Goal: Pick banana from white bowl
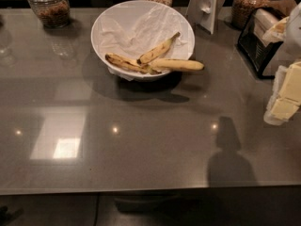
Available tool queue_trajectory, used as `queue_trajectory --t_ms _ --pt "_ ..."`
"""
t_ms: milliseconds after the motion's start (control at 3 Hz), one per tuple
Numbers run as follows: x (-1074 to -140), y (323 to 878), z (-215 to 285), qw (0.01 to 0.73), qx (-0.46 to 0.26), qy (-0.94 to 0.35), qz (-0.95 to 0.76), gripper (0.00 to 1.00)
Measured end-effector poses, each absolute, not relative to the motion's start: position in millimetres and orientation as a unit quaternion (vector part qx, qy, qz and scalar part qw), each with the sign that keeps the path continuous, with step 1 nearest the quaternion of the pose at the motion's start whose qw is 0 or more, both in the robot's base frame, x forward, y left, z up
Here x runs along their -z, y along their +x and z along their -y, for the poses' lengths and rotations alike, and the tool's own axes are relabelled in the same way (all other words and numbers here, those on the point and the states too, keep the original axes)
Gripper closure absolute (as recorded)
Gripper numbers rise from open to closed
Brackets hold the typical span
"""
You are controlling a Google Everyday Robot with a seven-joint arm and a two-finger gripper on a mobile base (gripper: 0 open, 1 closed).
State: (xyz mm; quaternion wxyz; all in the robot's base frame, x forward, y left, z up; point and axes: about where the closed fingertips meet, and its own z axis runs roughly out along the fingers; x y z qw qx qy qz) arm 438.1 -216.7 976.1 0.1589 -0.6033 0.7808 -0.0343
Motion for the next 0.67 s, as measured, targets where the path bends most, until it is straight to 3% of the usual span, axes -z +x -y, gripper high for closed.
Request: queue_trajectory --t_ms 667 --pt "-976 453 204 0.219 0.013 -0.605 -0.765 0.0"
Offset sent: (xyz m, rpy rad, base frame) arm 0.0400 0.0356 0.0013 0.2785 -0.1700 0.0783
